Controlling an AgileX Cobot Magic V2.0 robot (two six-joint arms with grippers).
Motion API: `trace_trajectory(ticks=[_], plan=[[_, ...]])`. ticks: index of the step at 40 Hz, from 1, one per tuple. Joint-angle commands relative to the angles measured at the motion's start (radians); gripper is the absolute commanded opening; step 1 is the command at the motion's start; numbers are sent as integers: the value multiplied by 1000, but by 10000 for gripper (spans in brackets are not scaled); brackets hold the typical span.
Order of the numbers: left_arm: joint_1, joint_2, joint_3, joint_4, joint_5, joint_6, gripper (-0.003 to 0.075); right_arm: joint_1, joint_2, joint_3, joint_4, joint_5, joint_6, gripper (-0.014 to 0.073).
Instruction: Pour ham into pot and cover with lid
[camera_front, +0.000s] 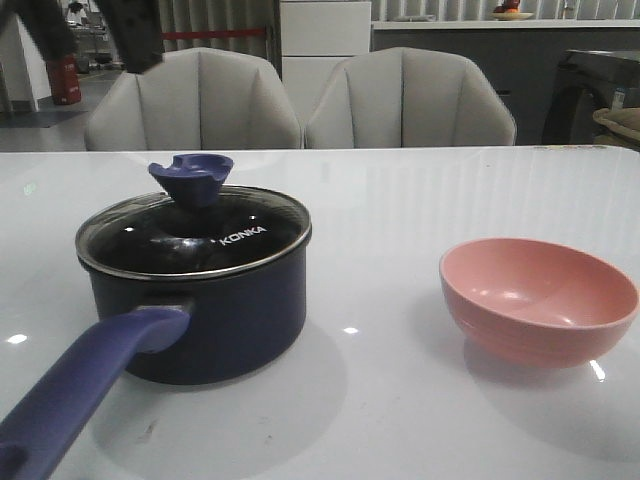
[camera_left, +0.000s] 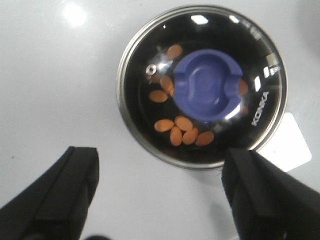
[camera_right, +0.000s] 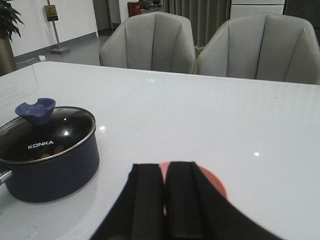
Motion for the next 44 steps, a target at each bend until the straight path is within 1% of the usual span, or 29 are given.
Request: trace_trajectory(ticks=[1, 17, 30, 34, 38, 39, 41, 43, 44], plan=[[13, -153, 65, 7, -69, -5, 532, 2, 9, -25, 4, -89, -6, 149], [13, -686, 512, -15, -361, -5, 532, 2, 9, -25, 4, -86, -6, 149], [13, -1155, 855, -9, -533, -5, 532, 2, 9, -25, 4, -86, -6, 149], [13, -1298, 939, -9, -589, -5, 532, 2, 9, -25, 4, -86, -6, 149], [13, -1425, 1003, -9, -609, -5, 530, 2, 9, -25, 4, -86, -6, 149], [13, -1446, 1017, -9, -609, -5, 525, 2, 9, -25, 4, -86, -6, 149], [13, -1493, 1036, -9, -607, -5, 489, 2, 9, -25, 4, -86, -6, 149], [13, -1525, 1049, -15, -607, -5, 419, 2, 9, -25, 4, -86, -6, 149], [13, -1540, 1056, -15, -610, -5, 362, 2, 9, -25, 4, -86, -6, 149]])
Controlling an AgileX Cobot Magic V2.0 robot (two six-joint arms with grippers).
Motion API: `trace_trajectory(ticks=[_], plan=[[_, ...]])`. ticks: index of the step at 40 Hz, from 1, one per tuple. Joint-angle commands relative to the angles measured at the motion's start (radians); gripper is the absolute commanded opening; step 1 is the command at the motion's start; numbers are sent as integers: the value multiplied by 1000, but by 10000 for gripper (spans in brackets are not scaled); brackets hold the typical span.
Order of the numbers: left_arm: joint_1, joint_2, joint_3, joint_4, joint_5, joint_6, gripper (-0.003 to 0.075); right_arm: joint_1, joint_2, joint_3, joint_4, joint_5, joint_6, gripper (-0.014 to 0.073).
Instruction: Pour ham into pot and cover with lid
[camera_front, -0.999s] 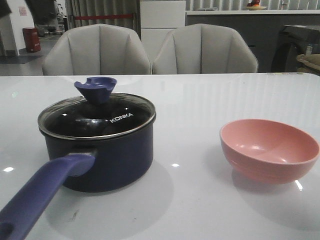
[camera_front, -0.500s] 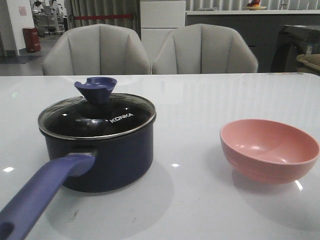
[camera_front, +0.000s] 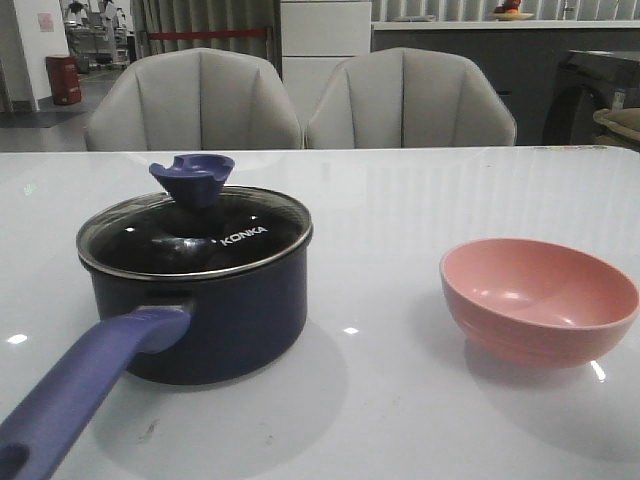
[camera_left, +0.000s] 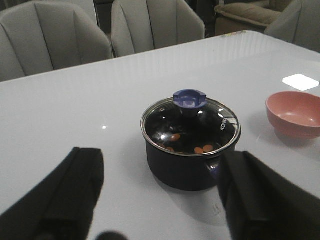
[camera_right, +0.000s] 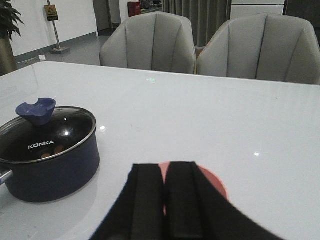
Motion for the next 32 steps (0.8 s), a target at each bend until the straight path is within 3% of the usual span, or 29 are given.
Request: trace_trajectory(ticks=[1, 4, 8, 28, 32], plan=[[2, -33, 0, -8, -96, -5, 313, 2, 9, -25, 4, -86, -5, 149], [2, -23, 9, -13, -87, -5, 104, 2, 9, -25, 4, -85, -5, 149], [2, -21, 16, -14, -87, -5, 146, 2, 9, -25, 4, -86, -5, 149], [2, -21, 18, -16, -89, -5, 144, 2, 9, -25, 4, -86, -5, 149], [44, -21, 43, -8, -169, -5, 144, 2, 9, -25, 4, -86, -5, 149]])
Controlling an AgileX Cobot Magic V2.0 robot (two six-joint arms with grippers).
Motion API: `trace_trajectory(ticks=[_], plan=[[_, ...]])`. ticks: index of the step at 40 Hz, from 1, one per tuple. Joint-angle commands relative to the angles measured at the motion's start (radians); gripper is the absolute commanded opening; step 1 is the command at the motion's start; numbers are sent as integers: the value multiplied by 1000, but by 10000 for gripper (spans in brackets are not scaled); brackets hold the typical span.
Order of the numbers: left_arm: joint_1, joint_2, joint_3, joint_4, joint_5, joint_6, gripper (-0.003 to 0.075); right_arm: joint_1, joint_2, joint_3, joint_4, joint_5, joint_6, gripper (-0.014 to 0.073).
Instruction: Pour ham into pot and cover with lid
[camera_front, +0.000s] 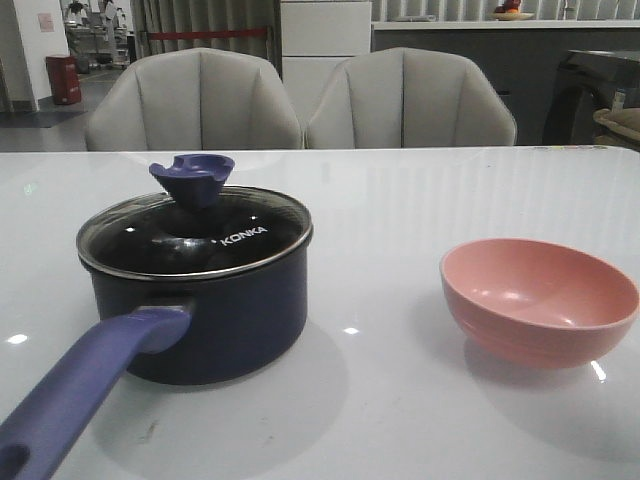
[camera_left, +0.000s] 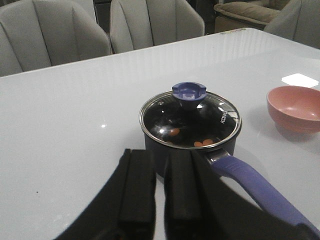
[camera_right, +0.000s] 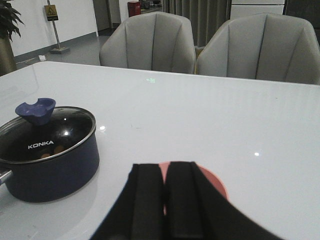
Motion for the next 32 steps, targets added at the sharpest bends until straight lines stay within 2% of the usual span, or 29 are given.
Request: trace_trajectory(ticks=[1, 10, 14, 22, 32], plan=[[49, -10, 3, 0, -166, -5, 144, 2, 9, -25, 4, -86, -5, 149], [281, -10, 195, 14, -445, -5, 144, 2, 9, -25, 4, -86, -5, 149], [352, -10, 298, 12, -562, -5, 144, 2, 9, -25, 4, -86, -5, 149], [361, -21, 428, -32, -709, -7, 144, 2, 9, -25, 4, -86, -5, 149], [361, -21, 442, -50, -708, -17, 144, 2, 9, -25, 4, -86, -5, 149]])
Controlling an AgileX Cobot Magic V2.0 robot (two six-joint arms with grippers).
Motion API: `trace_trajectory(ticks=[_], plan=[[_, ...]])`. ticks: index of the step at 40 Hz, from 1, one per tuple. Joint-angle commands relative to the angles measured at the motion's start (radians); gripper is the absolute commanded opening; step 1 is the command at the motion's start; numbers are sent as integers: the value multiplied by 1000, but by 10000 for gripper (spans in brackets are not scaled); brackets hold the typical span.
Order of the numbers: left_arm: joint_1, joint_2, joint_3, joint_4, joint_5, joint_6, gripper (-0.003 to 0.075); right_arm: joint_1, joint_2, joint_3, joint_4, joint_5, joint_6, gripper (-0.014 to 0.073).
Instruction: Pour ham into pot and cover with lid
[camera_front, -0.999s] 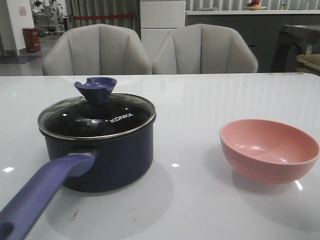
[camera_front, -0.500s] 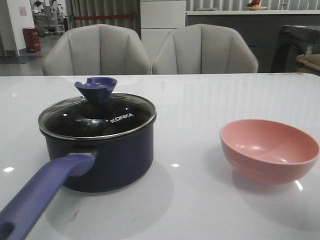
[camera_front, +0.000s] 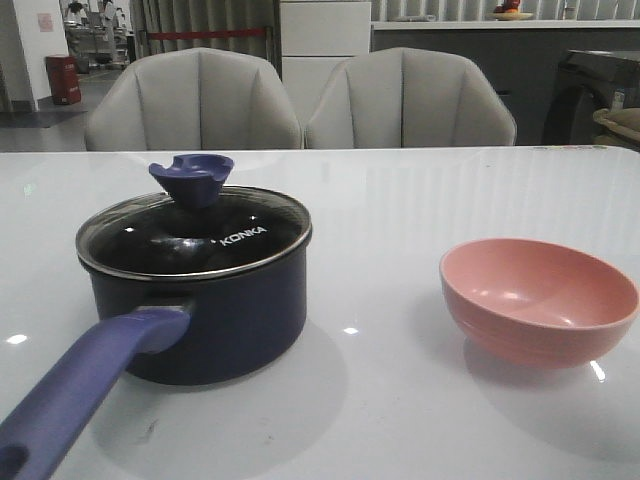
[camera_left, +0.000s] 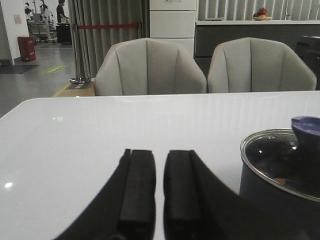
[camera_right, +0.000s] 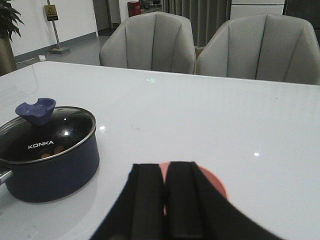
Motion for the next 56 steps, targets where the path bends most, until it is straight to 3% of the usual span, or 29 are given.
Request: trace_trajectory(ticks=[1, 38, 56], plan=[[1, -21, 30, -12, -84, -11, 144, 2, 9, -25, 4, -86, -5, 149], [1, -21, 30, -12, -84, -11, 144, -2, -5, -9, -6, -94, -5, 149], [1, -21, 30, -12, -84, -11, 144, -303, -186, 144, -199, -142, 60, 149]])
